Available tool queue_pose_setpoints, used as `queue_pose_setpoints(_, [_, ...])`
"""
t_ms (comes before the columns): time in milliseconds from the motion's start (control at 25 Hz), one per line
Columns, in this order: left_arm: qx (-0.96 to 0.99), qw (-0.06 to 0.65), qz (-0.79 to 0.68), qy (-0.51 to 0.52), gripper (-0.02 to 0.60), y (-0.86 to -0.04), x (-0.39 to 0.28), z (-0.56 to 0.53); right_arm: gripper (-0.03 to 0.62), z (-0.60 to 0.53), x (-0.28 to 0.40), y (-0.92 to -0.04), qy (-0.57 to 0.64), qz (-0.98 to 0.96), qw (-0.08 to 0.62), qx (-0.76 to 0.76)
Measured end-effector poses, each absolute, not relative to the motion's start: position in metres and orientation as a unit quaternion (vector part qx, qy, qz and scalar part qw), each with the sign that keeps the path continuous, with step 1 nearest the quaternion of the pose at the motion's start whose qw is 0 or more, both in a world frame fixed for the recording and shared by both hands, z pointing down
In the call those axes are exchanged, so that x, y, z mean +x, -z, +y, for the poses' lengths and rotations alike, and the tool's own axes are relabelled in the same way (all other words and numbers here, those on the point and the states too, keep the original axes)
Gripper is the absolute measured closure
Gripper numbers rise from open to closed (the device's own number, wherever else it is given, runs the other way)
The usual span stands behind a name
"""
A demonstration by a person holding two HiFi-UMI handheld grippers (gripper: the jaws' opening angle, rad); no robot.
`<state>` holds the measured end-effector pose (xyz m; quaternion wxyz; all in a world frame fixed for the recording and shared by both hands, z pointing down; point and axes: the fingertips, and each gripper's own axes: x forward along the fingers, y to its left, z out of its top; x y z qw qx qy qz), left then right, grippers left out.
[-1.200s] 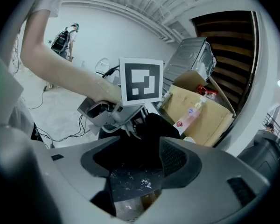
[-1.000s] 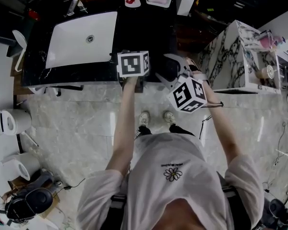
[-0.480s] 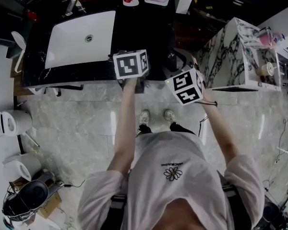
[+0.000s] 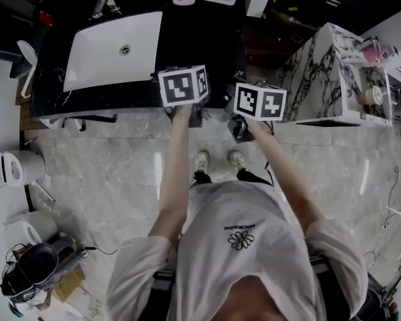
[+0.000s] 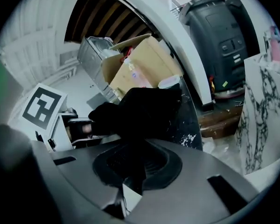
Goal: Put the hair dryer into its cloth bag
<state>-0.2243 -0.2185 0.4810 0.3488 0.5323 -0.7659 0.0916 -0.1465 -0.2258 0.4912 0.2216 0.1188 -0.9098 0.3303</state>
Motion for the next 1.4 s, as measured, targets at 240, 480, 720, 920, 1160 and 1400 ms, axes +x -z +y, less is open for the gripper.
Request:
queue_pose_setpoints(240, [0.53,0.351,-0.767,-0.089,0.321,-0.481,-0.224,-0.215,0.579,-0.212,-0.139,-0.487,-0.356,-0.909,0.202,0.082])
queue_pose_setpoints(480, [0.53,0.353,-0.766,-0.086,0.321,-0.478,-0.221,-0.215,0.469,-0.21,-0.146,-0.478,-0.38,-0.904,0.158,0.113])
queue_pose_setpoints(720, [0.532,0.353,-0.764,-0.092,0.321,-0.476,-0.217,-0.212,0.577,-0.225,-0.147,-0.482,-0.421,-0.885,0.133,0.148])
queue_pose_setpoints(920, [0.526,0.361,-0.765,-0.095,0.321,-0.481,-0.219,-0.207,0.582,-0.2,-0.139,-0.491,-0.394,-0.896,0.184,0.094])
queue_pose_setpoints(1160, [0.523,0.367,-0.763,-0.092,0.321,-0.485,-0.218,-0.206,0.582,-0.189,-0.123,-0.496,-0.398,-0.892,0.196,0.084])
queue_pose_setpoints(1400, [0.518,0.374,-0.762,-0.102,0.321,-0.491,-0.221,-0.197,0.582,-0.195,-0.088,-0.502,-0.363,-0.9,0.221,0.102])
